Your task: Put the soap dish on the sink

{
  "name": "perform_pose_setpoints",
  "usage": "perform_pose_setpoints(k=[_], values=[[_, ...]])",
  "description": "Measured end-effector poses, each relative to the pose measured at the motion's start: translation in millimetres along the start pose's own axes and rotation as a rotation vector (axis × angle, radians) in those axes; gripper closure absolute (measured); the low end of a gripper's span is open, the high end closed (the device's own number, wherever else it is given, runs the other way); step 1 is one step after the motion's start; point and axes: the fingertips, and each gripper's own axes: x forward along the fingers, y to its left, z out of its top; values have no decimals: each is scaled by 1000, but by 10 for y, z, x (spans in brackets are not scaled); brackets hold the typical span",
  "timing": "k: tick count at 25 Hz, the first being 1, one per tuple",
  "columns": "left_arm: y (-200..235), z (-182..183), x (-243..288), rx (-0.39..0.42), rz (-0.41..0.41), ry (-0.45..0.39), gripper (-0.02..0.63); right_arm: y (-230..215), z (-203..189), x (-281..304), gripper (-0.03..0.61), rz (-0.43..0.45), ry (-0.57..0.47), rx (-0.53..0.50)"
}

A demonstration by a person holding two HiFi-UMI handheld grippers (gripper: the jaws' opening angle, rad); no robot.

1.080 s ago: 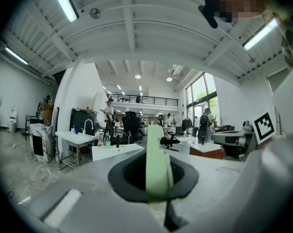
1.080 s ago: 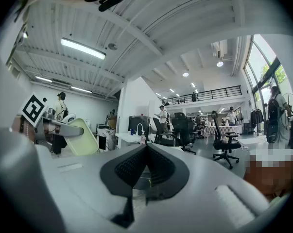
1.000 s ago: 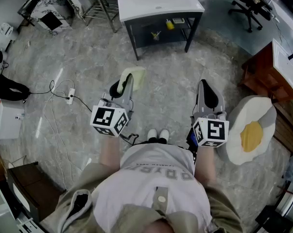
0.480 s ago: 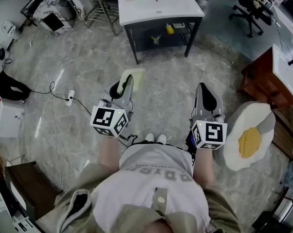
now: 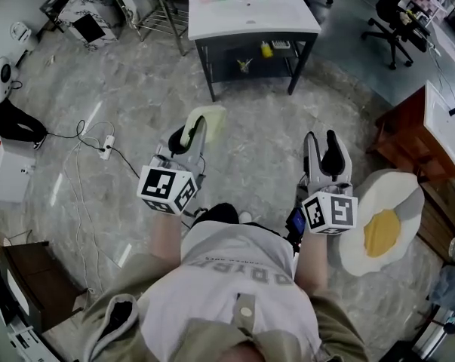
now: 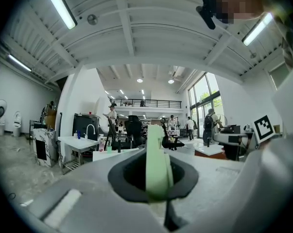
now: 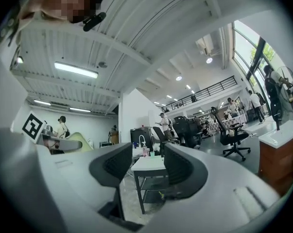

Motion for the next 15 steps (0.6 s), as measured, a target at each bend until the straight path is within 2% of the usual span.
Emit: perform_pose_setpoints(k=[2,4,15], values=[[-8,23,-16,6,12,-4,600,-37,50,-17,352,-1,-22,14],[3,49,-33,5,24,-7,600,-50,86,-28,336,0,-33,13],[243,-114,144,1,45,37,600,-172,-56,166,334,-14,-14,30]])
